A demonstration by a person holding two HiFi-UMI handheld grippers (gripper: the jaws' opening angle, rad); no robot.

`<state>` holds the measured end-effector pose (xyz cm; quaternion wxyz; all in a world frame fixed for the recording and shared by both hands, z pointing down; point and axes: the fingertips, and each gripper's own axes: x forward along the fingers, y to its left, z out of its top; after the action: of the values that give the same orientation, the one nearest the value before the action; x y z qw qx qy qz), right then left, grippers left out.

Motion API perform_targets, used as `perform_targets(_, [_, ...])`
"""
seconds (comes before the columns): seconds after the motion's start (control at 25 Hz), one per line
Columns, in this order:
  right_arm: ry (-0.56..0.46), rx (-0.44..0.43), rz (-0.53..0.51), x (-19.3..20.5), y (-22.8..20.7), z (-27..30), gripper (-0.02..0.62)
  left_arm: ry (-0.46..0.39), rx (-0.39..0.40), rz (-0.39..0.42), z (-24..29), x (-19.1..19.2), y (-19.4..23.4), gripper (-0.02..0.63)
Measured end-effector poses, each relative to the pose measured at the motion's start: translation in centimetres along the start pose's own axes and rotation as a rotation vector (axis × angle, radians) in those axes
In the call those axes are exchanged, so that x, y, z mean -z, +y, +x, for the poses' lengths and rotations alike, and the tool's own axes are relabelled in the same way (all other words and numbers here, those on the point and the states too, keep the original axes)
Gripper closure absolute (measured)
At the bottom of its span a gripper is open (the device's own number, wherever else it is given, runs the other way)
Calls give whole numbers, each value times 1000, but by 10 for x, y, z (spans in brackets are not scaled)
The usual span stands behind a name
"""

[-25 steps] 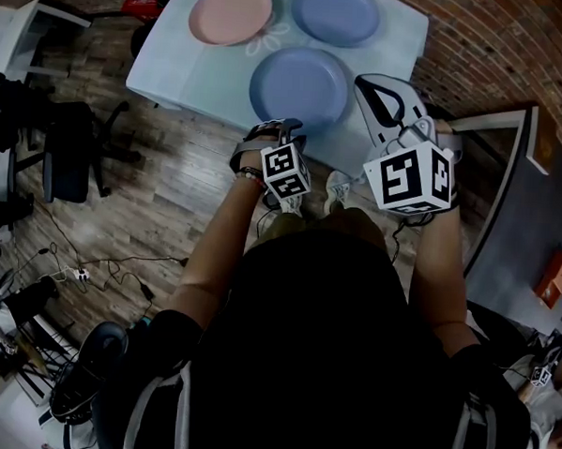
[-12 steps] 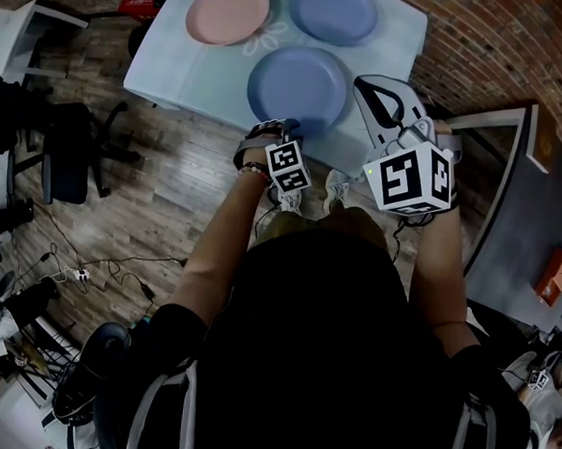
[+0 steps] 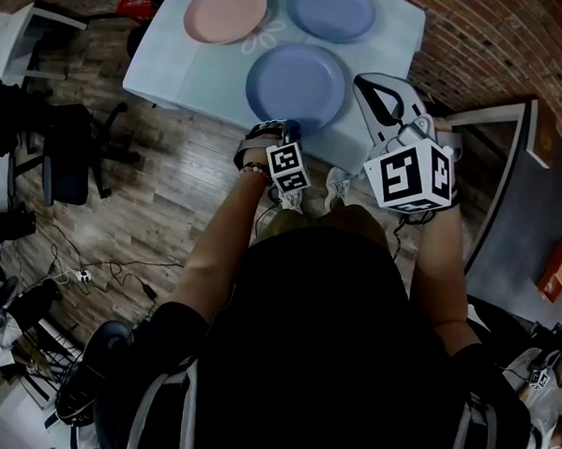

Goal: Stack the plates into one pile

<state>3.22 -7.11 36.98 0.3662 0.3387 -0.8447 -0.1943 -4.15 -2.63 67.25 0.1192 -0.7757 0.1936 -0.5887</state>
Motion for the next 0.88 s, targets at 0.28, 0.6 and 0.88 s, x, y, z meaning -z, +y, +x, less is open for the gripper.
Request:
perform_targets(0.28, [-7, -25, 5, 0, 6, 4, 560, -34, -51, 80, -21, -18, 20, 575])
perform_targets(0.6, [-42, -24, -2, -13, 1, 10, 560, -72, -63, -26, -65, -24, 58, 575])
perform_targets(0.88, [-68, -11, 16, -20, -6, 13, 560, -69, -203, 29, -129, -25, 122, 575])
